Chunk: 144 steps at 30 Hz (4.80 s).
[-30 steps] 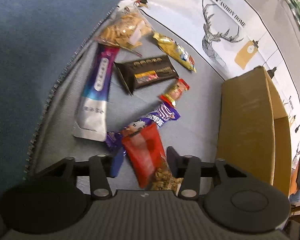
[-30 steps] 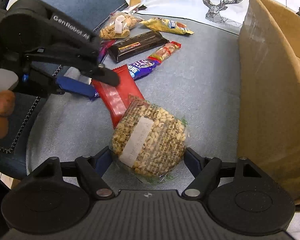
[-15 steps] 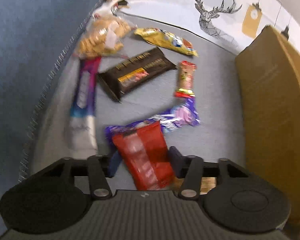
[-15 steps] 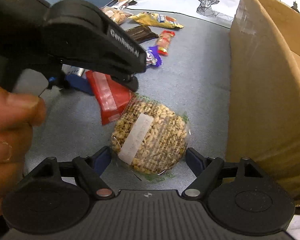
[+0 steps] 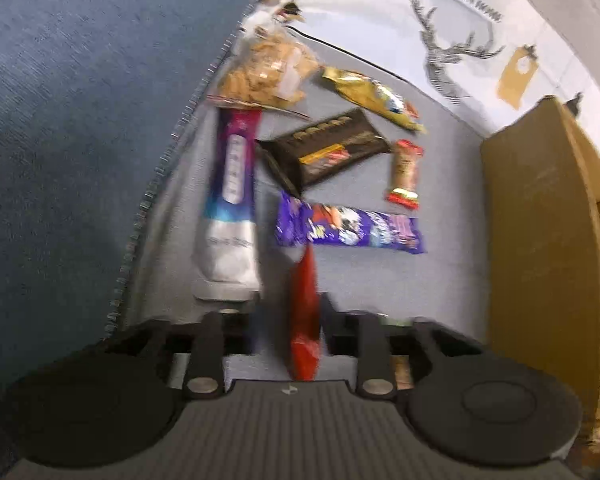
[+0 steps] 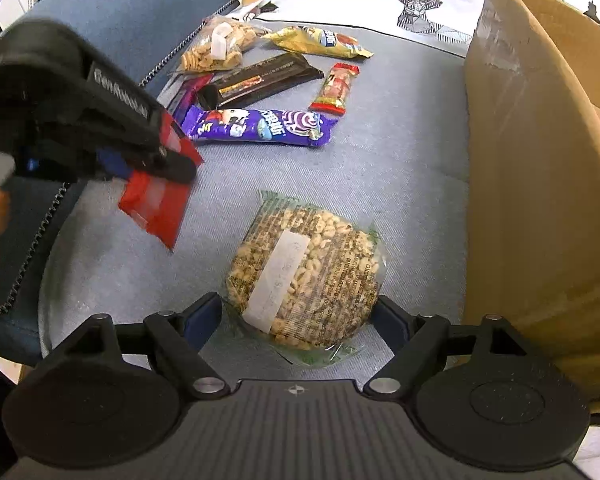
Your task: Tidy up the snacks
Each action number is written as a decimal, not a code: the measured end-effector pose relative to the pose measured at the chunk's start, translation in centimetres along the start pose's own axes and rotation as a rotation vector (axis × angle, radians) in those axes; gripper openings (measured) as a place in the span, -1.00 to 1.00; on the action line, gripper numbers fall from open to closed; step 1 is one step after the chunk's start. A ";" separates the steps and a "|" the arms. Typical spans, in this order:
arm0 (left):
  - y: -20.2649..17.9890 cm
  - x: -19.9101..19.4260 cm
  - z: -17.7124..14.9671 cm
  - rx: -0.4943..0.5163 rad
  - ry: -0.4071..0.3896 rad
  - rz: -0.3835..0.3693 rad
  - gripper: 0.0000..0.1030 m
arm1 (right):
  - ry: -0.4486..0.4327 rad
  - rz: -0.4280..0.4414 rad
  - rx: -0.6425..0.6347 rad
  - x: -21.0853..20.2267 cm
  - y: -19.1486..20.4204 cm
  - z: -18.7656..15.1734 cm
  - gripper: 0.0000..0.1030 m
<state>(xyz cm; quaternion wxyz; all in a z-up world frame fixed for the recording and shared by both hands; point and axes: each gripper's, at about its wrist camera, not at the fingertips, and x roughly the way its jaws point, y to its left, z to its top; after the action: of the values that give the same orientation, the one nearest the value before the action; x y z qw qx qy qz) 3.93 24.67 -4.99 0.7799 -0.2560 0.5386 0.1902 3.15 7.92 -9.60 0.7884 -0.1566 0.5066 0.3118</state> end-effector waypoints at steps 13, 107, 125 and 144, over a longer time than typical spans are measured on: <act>-1.2 0.8 -0.3 0.070 0.011 0.063 0.01 | -0.011 0.003 0.009 0.3 -0.2 0.1 0.73; -11.2 -7.6 -2.7 0.271 -0.554 -0.210 -0.08 | -0.571 0.046 0.165 -14.8 -11.7 0.0 0.55; -18.9 -7.4 -6.9 0.509 -0.631 -0.349 -0.08 | -0.618 -0.158 0.369 -15.0 -18.9 -1.0 0.55; -23.3 -6.8 -10.0 0.655 -0.633 -0.455 -0.07 | -0.628 -0.286 0.490 -15.1 -22.4 -2.2 0.55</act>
<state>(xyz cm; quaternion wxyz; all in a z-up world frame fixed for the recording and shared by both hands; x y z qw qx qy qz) 7.51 -0.08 3.04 0.9659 -0.0387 0.2377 -0.0951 11.74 -15.25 1.41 0.9538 0.0693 0.2739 0.1023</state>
